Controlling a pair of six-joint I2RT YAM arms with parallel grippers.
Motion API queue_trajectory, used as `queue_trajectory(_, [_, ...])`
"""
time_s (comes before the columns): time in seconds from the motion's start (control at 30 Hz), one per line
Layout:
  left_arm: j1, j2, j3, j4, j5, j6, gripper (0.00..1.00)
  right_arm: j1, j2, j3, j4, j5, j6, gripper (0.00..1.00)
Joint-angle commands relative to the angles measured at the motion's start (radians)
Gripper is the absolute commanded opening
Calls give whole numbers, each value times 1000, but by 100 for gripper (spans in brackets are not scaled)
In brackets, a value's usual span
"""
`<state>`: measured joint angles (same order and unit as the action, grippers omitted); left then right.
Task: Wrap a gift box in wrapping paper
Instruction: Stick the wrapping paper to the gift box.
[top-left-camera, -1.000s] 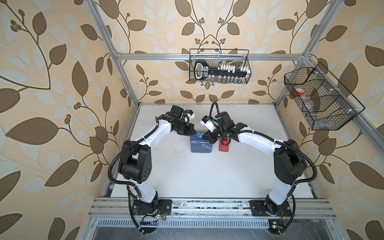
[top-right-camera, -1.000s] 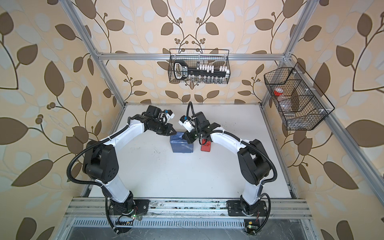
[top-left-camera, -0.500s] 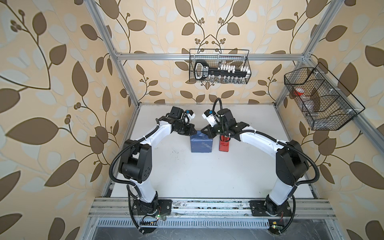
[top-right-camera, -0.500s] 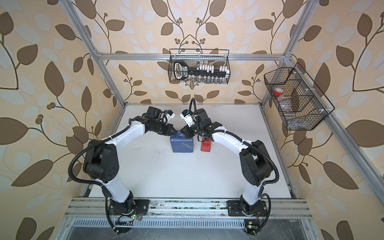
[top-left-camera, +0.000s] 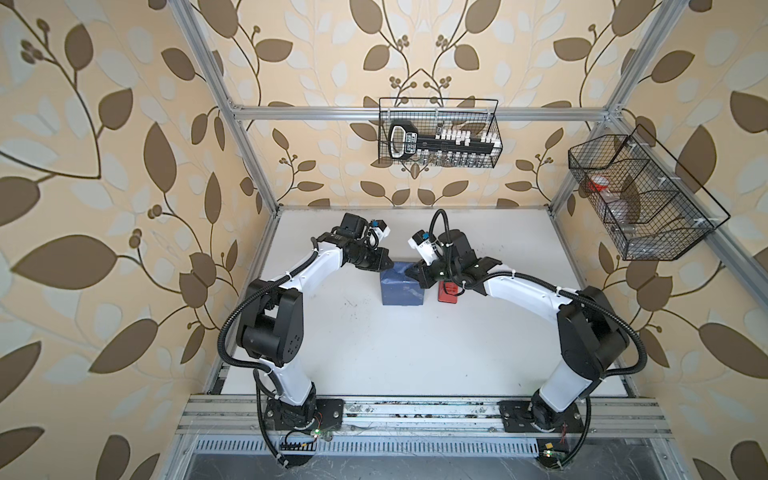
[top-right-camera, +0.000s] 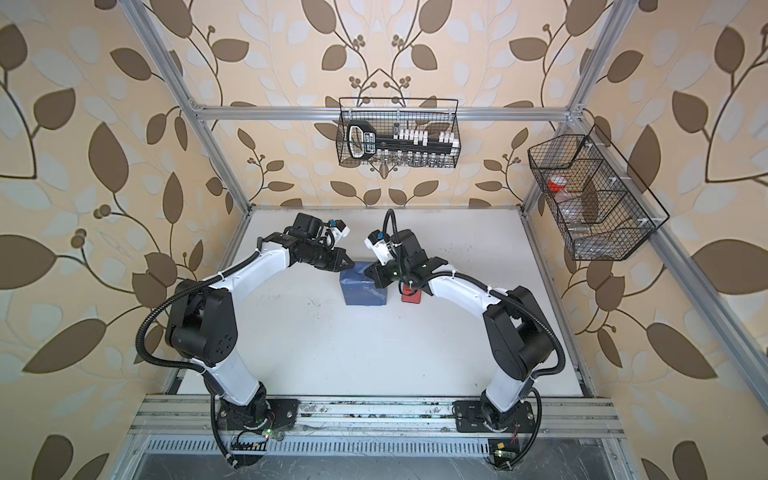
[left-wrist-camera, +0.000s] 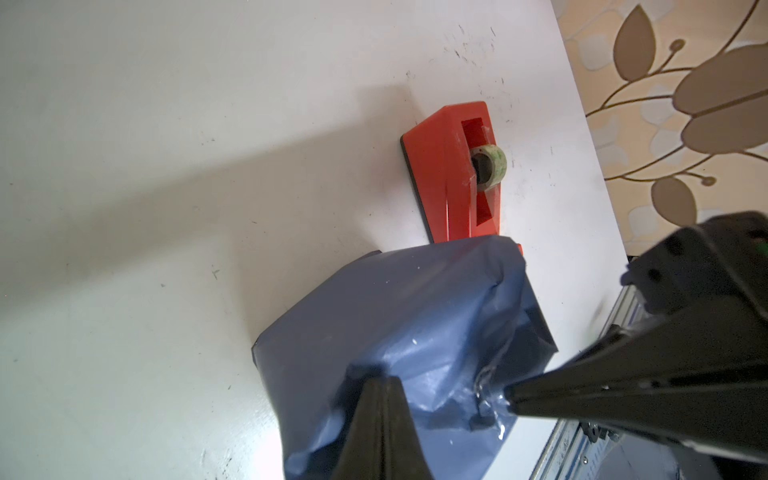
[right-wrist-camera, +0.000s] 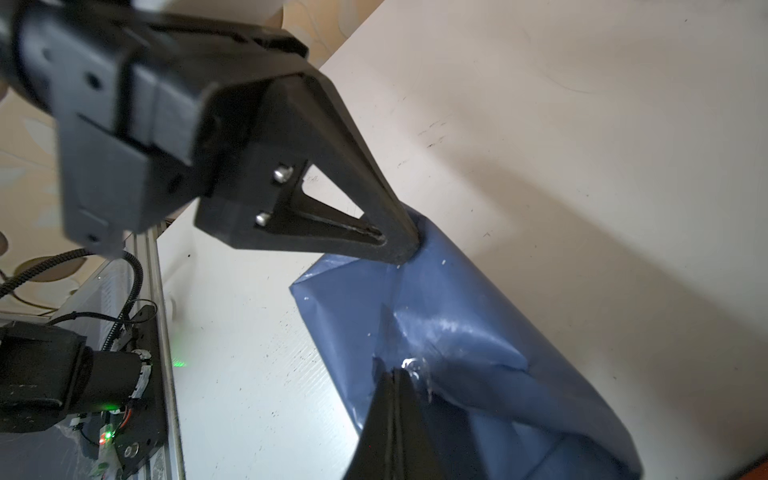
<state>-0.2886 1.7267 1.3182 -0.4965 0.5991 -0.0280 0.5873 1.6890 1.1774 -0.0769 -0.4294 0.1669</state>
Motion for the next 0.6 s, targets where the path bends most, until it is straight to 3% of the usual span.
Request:
queue_trajectory(0.0, [-6,8,-34,-83,-73,19,0,20,-17,-40,3,-24,11,0])
queue_trajectory(0.23, [-6,-9,-33,-90,-88,22,4,25,12,-124,0,17,-27,0])
queue_trajectory(0.3, [-5,-18,-16,-103,-85,19,10,25,-21,-93,-31,12,-40,0])
queue_trajectory(0.43, [11,-46,67,-176,-80,49,31,29,-144,-59,-54,-34,-88,0])
queue_trajectory(0.57, [117,-117,122,-220,-37,38,35,59,-199,-73,-118,-86,-146,0])
